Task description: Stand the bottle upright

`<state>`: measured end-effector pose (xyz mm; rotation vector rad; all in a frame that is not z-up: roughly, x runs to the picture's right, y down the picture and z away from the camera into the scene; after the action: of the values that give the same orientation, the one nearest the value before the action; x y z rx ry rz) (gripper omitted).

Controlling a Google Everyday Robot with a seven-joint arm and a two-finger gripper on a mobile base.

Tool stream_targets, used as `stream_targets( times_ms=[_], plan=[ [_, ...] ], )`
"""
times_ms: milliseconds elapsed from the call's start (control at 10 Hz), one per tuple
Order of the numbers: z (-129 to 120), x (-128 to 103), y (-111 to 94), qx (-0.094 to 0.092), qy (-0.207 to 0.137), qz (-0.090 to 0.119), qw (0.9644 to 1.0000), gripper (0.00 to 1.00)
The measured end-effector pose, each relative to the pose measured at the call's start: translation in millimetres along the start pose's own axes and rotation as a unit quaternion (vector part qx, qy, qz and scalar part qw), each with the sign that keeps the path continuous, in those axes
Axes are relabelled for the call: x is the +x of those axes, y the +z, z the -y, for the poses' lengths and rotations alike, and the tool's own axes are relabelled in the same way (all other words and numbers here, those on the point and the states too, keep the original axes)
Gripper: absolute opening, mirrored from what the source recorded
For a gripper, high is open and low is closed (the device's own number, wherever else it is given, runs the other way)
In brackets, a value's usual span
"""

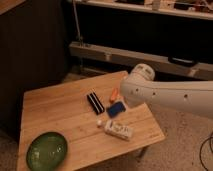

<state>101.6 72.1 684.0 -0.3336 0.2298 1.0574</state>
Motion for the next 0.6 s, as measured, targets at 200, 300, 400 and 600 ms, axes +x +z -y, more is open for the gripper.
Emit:
stream_targets(
  times_ms=[200,300,400,600],
  plan=[
    [-35.0,-7.7,-22.9,-0.031,-0.088,0.02,0.9954,0.03],
    [-46.9,-9.3,-31.1,-0.041,-0.118,0.028,0.9918,0.03],
    [-55.6,-10.1,-37.2,-0.049,-0.139,0.034,0.9885,0.03],
    [-56.7,-9.1,-35.1,-0.053,-0.139,0.032,0.9883,0.03]
  ],
)
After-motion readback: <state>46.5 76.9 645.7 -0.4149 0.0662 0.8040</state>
